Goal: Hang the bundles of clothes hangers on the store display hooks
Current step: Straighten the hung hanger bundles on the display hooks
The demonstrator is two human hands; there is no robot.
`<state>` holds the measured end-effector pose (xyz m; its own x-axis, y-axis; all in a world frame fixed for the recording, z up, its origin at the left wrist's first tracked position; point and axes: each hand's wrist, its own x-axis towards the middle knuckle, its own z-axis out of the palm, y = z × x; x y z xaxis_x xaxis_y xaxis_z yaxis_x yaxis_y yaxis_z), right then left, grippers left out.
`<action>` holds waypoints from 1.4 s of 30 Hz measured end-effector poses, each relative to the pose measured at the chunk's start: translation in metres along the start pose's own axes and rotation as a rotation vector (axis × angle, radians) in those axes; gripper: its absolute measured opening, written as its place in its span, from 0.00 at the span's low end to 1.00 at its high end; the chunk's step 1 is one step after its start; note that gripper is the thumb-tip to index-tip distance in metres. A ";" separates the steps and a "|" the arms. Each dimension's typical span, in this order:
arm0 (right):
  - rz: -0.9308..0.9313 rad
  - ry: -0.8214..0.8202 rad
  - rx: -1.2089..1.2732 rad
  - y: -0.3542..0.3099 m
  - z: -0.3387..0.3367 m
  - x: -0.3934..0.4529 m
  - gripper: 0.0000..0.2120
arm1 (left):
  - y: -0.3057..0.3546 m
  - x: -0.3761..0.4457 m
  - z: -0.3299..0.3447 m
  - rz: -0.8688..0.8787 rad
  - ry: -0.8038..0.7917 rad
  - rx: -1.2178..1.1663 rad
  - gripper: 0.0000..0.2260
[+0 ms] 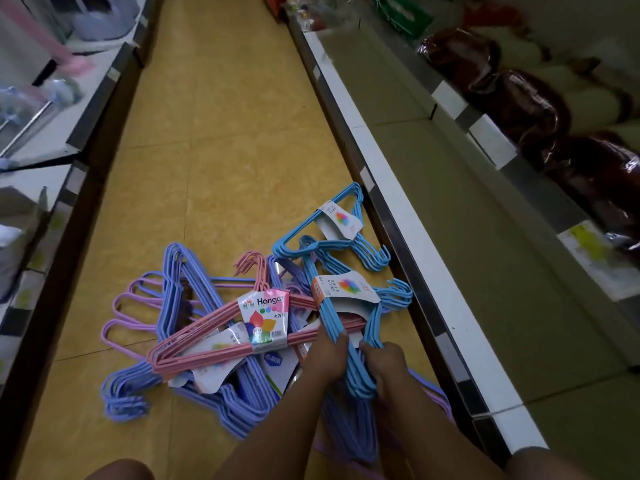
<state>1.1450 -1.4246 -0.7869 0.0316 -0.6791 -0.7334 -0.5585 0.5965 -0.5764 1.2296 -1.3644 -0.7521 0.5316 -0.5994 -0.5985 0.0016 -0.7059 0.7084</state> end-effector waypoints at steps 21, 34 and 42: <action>0.222 -0.263 0.332 -0.051 0.003 -0.010 0.15 | -0.023 -0.001 0.016 -0.132 0.134 -0.567 0.10; -0.043 0.165 -0.202 0.000 -0.017 -0.068 0.21 | -0.004 -0.022 -0.021 -0.134 0.079 -0.235 0.29; -0.509 0.340 -0.883 -0.036 -0.092 -0.096 0.10 | 0.043 -0.015 -0.041 0.318 0.316 0.531 0.39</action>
<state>1.0854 -1.4203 -0.6627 0.2733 -0.9251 -0.2636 -0.9505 -0.2176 -0.2220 1.2559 -1.3700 -0.6978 0.6585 -0.7262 -0.1976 -0.5670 -0.6514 0.5042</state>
